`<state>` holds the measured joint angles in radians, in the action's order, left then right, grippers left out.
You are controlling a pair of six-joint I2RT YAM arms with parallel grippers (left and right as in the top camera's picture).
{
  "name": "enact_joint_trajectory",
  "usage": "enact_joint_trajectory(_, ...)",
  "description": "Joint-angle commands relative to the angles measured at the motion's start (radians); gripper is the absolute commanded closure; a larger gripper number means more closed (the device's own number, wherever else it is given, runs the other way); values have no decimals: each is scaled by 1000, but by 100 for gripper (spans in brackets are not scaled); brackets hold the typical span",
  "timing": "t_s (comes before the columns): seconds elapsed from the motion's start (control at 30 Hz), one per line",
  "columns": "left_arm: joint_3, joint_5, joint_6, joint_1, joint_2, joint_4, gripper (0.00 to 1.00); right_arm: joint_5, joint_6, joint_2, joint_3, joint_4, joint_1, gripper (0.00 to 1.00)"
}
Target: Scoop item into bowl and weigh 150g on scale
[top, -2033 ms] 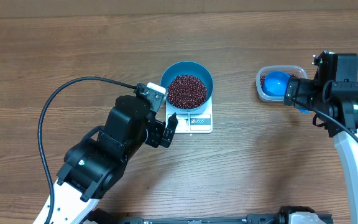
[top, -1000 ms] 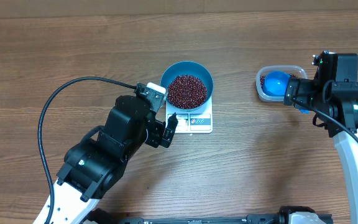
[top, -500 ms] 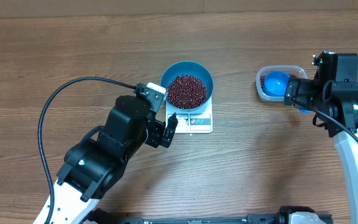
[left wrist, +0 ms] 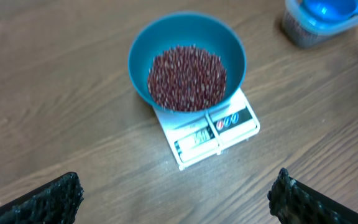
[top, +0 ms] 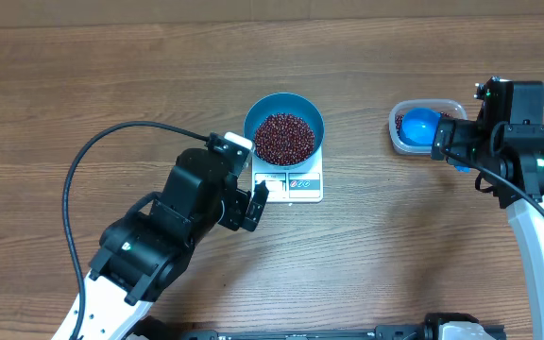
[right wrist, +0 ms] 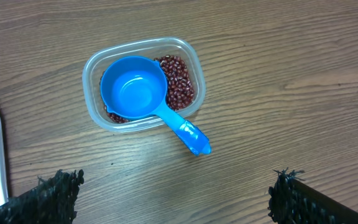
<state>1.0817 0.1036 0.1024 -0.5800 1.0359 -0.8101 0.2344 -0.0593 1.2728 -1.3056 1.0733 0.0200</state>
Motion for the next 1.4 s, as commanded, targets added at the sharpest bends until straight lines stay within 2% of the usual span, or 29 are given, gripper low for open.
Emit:
enact_joint_trajectory(0.0,-98,-19,10,23,-30,25,1,-9,12,0,-24,-5,2,0)
enact_joint_trajectory(0.33,-412,-23,10,74,-225,318,0,-9,12,0,-24,-5,2,0)
enact_joint_trajectory(0.5,-507,-54,12,108,-363,344,0,-9,12,0,-24,-5,2,0)
enact_joint_trajectory(1.13,-766,-22,63,111,-824,390,0,-9,12,0,-24,-5,2,0)
enact_joint_trajectory(1.37,-850,-21,96,142,-940,419,0,-9,12,0,-24,-5,2,0)
